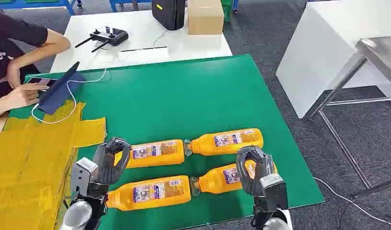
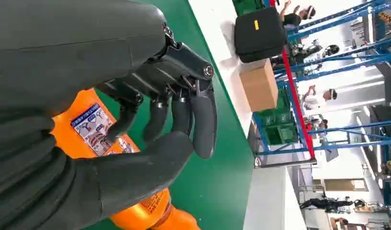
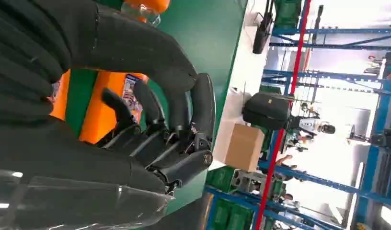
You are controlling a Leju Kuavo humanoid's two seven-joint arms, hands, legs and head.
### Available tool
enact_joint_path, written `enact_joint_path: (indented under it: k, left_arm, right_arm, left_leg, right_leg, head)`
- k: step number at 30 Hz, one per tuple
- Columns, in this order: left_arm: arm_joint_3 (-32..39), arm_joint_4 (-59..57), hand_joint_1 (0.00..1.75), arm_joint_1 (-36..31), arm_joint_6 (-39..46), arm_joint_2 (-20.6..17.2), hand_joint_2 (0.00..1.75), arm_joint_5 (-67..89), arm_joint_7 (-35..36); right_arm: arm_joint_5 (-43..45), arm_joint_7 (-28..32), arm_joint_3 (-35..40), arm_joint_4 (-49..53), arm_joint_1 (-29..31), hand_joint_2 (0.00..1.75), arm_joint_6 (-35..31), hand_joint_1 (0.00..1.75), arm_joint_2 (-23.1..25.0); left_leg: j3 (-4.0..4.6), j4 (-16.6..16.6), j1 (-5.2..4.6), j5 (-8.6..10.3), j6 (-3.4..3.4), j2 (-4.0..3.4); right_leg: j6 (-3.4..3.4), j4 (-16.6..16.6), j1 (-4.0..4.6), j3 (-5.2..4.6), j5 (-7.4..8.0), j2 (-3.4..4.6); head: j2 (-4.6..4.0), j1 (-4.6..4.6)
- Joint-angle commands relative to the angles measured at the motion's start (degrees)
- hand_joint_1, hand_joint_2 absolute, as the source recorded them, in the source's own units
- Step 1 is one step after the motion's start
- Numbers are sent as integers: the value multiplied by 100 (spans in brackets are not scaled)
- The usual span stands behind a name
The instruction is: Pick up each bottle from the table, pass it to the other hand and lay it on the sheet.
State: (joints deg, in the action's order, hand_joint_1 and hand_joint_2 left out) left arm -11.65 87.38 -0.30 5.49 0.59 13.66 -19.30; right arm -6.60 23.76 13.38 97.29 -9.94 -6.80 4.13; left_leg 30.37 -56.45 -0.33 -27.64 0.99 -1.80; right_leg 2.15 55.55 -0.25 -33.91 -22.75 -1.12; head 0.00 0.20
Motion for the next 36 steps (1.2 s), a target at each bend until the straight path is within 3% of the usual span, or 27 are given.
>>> enact_joint_path:
  k: [1,4,9,10,11,12,13,14,15,21,29,36]
  left_arm:
    - [290,-64,175,660,297,614,175,-1025,-707]
    - [50,-77,175,771,494,494,175,-1081,-880]
    - [-25,-200,175,487,548,424,175,-1033,-790]
    - [-50,-257,175,427,555,435,175,-1033,-788]
    - [-76,-306,175,381,546,437,175,-1027,-778]
    - [-99,-363,175,339,546,435,175,-1009,-766]
    - [-119,-424,110,287,569,433,175,-972,-729]
    - [-120,-479,10,253,630,428,175,-911,-676]
    - [-127,-521,0,222,666,419,175,-861,-642]
    - [-123,-755,0,72,696,379,175,-701,-483]
    - [-118,-750,0,69,695,371,175,-699,-482]
    - [76,-946,0,-286,677,368,175,-444,-254]
  right_arm:
    - [436,629,21,-649,285,175,-309,175,551]
    - [400,693,282,-711,449,175,-581,175,497]
    - [295,515,403,-750,643,175,-514,175,286]
    - [265,472,446,-807,734,175,-485,161,245]
    - [125,420,513,-861,827,175,-503,106,188]
    - [-21,369,561,-909,918,175,-566,0,157]
    - [-68,347,569,-919,997,175,-619,0,179]
    - [-154,297,606,-943,1069,175,-664,0,160]
    - [-203,253,628,-941,1117,175,-695,0,156]
    - [-827,-147,901,-1190,1502,175,-841,0,-13]
    - [-818,-143,909,-1240,1525,175,-839,0,-10]
    - [-2666,-1208,1741,-2297,2651,175,-639,0,-290]
  left_leg:
    - [-20,4,8,-5,-8,15]
    - [-43,18,7,-16,-10,-32]
    - [-4,5,5,-1,-6,15]
    - [-12,5,7,-3,-7,16]
    - [-16,6,10,-4,-9,14]
    - [-7,6,6,-1,-5,7]
    - [-16,7,7,-2,-7,10]
    - [-14,4,9,-3,-8,10]
    - [-10,7,5,0,-6,10]
    - [-21,10,7,-2,-8,10]
    - [-13,9,5,0,-5,14]
    - [-16,3,9,-1,-10,-2]
  right_leg:
    - [-3,-8,5,22,-4,7]
    - [-5,-14,3,32,-2,58]
    - [-2,-6,4,6,-2,-2]
    - [-3,-6,5,13,-3,0]
    - [-4,-10,7,18,-1,6]
    - [-2,-8,4,10,2,5]
    - [-2,-9,3,19,1,10]
    - [-3,-9,6,18,2,11]
    - [-2,-8,2,13,2,6]
    - [-3,-10,4,22,-1,8]
    - [-1,-8,3,15,-1,-1]
    - [-4,-6,6,16,7,24]
  head:
    - [0,0]
    - [0,2]
    - [0,0]
    - [0,0]
    - [0,0]
    - [0,0]
    - [0,0]
    - [0,0]
    - [0,0]
    - [0,0]
    - [0,2]
    - [0,0]
